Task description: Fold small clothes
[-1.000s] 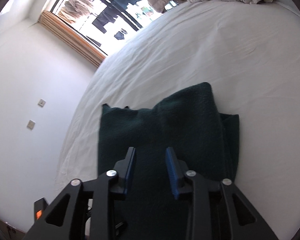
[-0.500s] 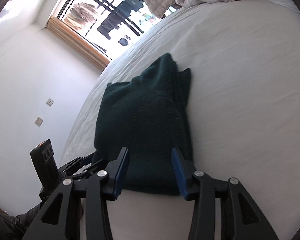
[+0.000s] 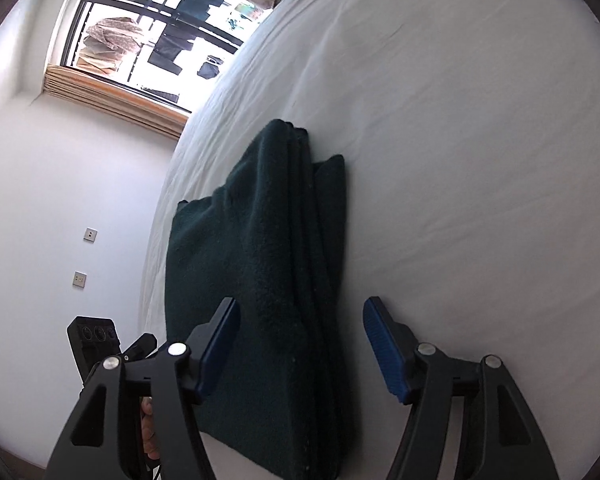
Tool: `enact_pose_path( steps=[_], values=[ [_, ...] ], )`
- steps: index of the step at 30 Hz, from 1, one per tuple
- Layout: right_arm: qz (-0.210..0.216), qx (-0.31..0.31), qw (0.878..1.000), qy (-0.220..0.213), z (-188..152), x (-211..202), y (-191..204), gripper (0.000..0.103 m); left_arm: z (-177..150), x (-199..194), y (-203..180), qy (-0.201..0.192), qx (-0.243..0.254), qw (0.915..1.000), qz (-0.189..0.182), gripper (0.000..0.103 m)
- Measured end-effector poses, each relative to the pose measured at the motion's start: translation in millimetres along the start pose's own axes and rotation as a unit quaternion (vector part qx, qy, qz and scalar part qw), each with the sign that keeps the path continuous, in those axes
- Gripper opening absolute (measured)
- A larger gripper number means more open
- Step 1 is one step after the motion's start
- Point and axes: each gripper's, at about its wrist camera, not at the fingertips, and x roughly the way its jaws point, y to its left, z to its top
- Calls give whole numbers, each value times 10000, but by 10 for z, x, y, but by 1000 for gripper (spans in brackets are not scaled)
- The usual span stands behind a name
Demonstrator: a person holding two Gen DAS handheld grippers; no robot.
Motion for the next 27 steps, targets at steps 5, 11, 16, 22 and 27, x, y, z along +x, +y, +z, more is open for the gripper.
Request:
enact_pose_path(
  steps=[5, 11, 16, 22, 27],
  values=[
    [82, 15, 9997, 234, 154, 202, 37, 65, 81, 149, -141, 65, 359, 9991, 195, 82],
    [-476, -245, 9984, 187, 126, 312, 194, 34, 94, 216, -171, 147, 480, 9982, 322, 47],
    [-859, -909, 9921, -66, -63, 199, 734, 29, 23, -142, -210, 4, 571, 9980, 272, 38],
    [-538, -1528, 9866, -194, -446, 124, 1600, 28, -100, -1229, -197, -540, 920, 9933, 454, 38],
    [113, -1588, 9872, -75, -803, 277, 2091, 27, -356, -2039, 34, -689, 1068, 9887, 798, 39]
  ],
)
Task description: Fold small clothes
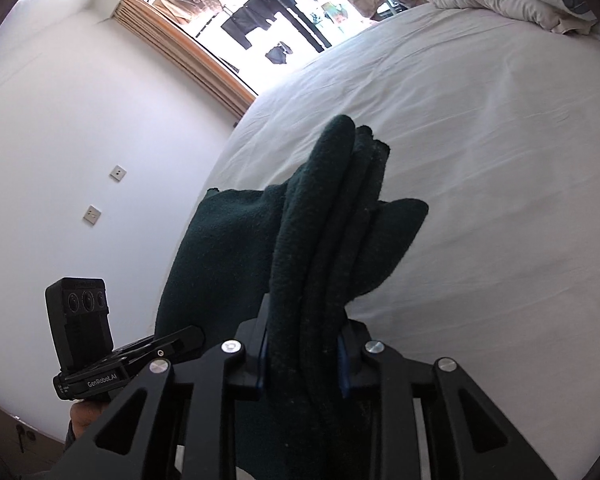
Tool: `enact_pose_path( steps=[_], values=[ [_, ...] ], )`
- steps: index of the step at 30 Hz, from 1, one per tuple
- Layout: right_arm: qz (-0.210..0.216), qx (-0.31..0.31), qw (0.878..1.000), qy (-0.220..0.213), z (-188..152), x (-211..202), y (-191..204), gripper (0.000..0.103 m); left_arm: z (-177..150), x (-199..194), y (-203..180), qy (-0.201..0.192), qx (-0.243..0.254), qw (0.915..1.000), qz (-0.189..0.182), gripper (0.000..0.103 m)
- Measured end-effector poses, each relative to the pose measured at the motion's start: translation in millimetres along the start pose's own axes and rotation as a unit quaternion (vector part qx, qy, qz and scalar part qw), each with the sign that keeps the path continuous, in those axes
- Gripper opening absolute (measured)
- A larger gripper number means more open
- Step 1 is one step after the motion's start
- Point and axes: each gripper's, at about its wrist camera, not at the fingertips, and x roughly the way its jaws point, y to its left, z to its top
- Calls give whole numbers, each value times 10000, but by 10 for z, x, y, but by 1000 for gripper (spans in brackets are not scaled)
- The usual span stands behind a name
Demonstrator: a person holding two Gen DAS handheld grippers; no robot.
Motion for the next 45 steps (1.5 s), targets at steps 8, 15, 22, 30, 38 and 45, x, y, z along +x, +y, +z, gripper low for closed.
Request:
enact_pose_path(
  steps=[8, 15, 22, 30, 38, 45],
  values=[
    [191, 53, 9988, 446, -512, 687, 344, 27, -496, -298, 660, 65, -299, 9987, 403, 39],
    [242, 702, 9957, 550, -892, 1036, -110, 30, -979, -139, 1293, -15, -935, 9955, 140, 51],
    [768, 880, 9927, 299, -990, 1028, -268, 38, -1040, -90, 1201, -390, -873, 9953, 159, 59],
    [-613, -91, 9973, -402, -1140, 396, 132, 64, -1239, -700, 365, -1683, 468, 9580, 2274, 79],
    [-1662, -1207, 9431, -2614, -1320, -668, 954, 103, -1510, -1617, -619, -3355, 974, 8440, 4070, 103],
    [-2168, -1923, 8705, -3978, -1380, -1485, 1818, 103, -1564, -2118, -1239, -3412, 945, 8333, 4246, 103]
  ],
)
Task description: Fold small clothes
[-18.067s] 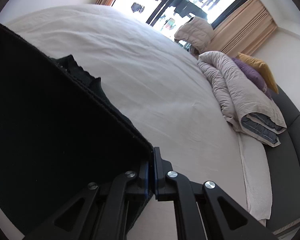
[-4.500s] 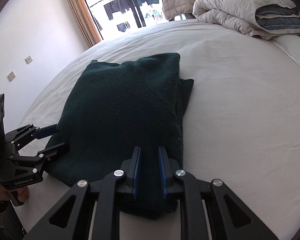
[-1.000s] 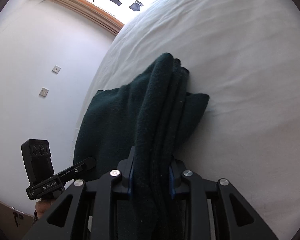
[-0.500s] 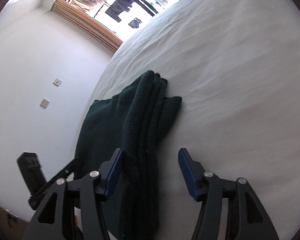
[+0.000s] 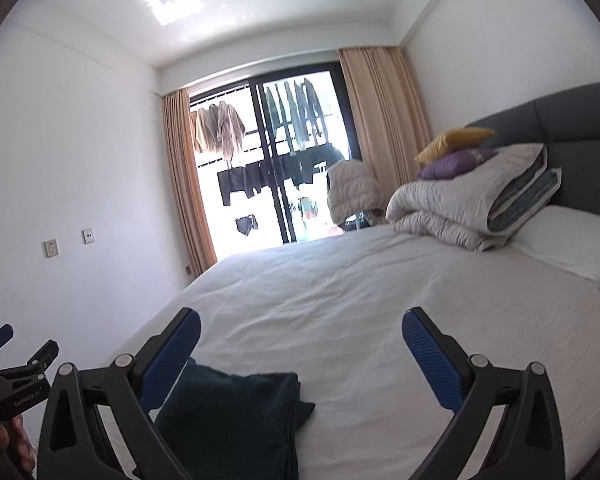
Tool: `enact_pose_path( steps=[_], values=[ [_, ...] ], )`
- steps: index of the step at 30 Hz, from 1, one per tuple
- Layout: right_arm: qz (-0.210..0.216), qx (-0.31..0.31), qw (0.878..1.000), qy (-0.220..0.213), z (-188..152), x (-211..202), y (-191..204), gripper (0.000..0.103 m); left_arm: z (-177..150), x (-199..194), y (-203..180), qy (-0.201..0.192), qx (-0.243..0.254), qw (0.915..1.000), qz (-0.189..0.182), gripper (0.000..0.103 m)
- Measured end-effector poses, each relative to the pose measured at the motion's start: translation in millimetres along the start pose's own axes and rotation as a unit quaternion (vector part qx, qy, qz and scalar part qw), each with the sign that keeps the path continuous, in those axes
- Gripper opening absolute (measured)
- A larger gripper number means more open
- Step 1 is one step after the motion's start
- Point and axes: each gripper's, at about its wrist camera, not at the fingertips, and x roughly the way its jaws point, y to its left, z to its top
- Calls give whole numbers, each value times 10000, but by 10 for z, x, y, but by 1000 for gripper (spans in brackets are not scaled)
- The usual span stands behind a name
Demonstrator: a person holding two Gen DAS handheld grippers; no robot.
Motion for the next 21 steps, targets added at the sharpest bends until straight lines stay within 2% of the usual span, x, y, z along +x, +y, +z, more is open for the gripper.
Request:
enact_pose_path(
  steps=[2, 4, 6, 8, 11, 14, 17, 21],
  values=[
    [-105, -243, 9989, -385, 199, -216, 109, 103, 42, -165, 29, 44, -73, 10000, -36, 103],
    [-70, -492, 9977, -462, 315, -342, 193, 103, 43, -281, 98, 349, -230, 9989, -210, 103],
    [-9, -592, 9982, -74, 319, -343, 223, 103, -47, -339, 74, 671, -360, 9965, -354, 103],
    [73, -504, 9977, 458, 204, -285, 200, 103, -197, -349, 12, 975, -307, 9943, -296, 103],
    [67, -265, 9914, 1277, -127, -139, 126, 103, -538, -194, -25, 1742, -413, 9826, -495, 103],
    [20, -12, 9800, 1992, -474, -8, 42, 103, -806, -71, -97, 2138, -389, 9741, -620, 103],
    [-94, 22, 9729, 2311, -641, 52, 17, 103, -966, -14, -105, 2303, -407, 9699, -673, 103],
    [-69, -194, 9720, 2341, -682, 14, 133, 103, -1108, 145, -97, 2406, -418, 9672, -696, 103]
  ],
)
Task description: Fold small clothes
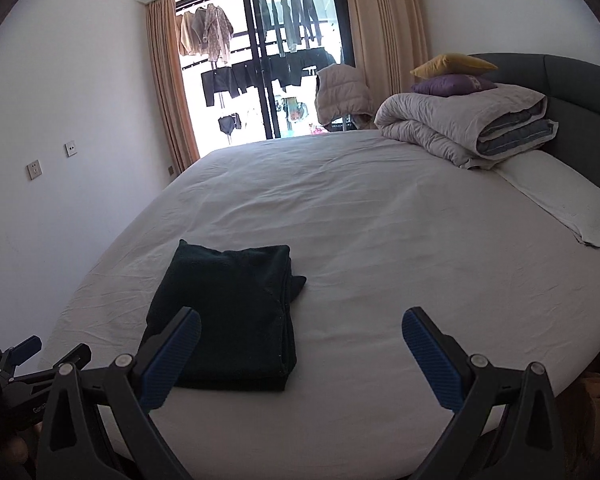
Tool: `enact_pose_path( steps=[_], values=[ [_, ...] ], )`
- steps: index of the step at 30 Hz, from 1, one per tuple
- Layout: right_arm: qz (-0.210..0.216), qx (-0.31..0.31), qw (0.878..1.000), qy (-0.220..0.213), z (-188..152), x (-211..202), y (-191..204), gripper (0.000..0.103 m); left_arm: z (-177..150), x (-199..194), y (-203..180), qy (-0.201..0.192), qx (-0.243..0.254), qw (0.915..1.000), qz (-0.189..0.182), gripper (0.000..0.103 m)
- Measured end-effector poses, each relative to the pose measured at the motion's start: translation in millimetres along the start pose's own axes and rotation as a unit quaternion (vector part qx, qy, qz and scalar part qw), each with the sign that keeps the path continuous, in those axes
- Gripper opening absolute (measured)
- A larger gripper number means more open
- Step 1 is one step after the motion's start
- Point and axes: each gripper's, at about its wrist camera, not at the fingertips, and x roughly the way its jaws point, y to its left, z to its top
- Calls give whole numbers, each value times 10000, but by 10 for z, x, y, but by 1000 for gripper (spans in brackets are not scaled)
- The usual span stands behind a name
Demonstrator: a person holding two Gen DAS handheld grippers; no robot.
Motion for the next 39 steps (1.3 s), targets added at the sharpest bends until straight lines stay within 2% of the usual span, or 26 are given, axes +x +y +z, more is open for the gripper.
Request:
enact_pose_path(
  steps=[4, 8, 22, 39],
  values=[
    [104, -248, 9996, 114, -57, 52, 151, 103, 84, 347, -24, 83, -15, 10000, -10, 103],
    [212, -415, 9985, 293, -144, 135, 280, 103, 95, 464, -5, 144, -27, 9999, 9, 103],
    [239, -510, 9958, 719, -336, 404, 368, 103, 96, 697, -40, 328, -21, 9994, 81, 103],
    [274, -483, 9943, 911, -380, 518, 360, 103, 84, 844, -113, 439, 13, 9990, 98, 103]
  ],
)
